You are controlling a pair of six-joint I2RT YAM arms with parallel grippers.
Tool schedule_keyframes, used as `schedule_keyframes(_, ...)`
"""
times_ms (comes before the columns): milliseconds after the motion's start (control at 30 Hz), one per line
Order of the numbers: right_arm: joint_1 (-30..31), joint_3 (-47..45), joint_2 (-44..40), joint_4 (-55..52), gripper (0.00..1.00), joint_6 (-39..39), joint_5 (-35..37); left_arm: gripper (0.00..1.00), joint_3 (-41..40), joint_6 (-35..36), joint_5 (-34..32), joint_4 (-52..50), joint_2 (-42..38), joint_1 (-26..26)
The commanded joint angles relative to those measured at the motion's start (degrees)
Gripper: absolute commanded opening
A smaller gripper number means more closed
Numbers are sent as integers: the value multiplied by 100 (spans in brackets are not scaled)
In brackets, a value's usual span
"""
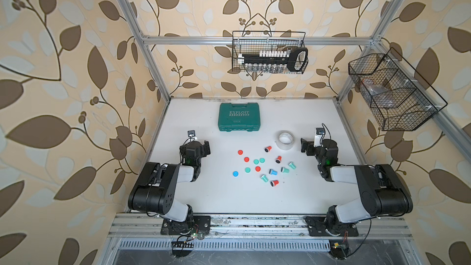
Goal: Close the stamp cap
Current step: Pick up the stamp from the center of the board.
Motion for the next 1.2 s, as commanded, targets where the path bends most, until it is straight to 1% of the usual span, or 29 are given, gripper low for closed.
schedule_keyframes(0,-18,63,-21,103,98,-19,-22,99,67,111,19,199,-70,54)
schedule_keyframes(67,87,59,-90,86,98,24,419,99,70,128,-25,168,-130,45)
schedule_keyframes(100,138,109,-213,-95,98,68,704,99,197,114,19,-178,-265,45)
schedule_keyframes(133,165,209,-426,-464,98,84,793,99,382,152,3,-596,-395,36)
schedule_keyframes(233,171,557,-976,-1439,98,85,851,99,1127,78,-173,-1964,-804,35)
schedule_keyframes(333,168,911,-1421,-2338,98,180,854,99,1593,-142,-328,-2870,-1274,36)
schedule_keyframes(433,172,1222,-1914,-3279,97,405,689,99,2257,-482,-490,-4035,-1670,36)
schedule_keyframes(500,188,1405,-2202,-3893,94,636,437,99,2706,-645,-508,-4794,-1806,36)
schedule_keyframes(567,260,1550,-2416,-4424,91,827,182,99,3073,-703,-390,-5479,-1890,36)
schedule_keyframes(633,444,1676,-2571,-4872,89,858,-62,99,3399,-707,-162,-6140,-1937,35)
schedule_keyframes(700,686,1792,-2661,-5263,87,884,-134,99,3604,-730,95,-6610,-1968,33)
schedule_keyframes(833,1068,2115,-2675,-6054,81,1003,-363,99,3504,-758,685,-6797,-2166,34)
schedule_keyframes(933,1323,2255,-2672,-6451,79,1016,-527,99,3326,-938,944,-6694,-2280,28)
schedule_keyframes(1000,1489,2335,-2685,-6651,78,1008,-557,99,3390,-1029,1183,-6753,-2273,36)
schedule_keyframes(1167,2038,2403,-2728,-7053,77,797,-437,99,3484,-1108,1405,-6944,-2280,36)
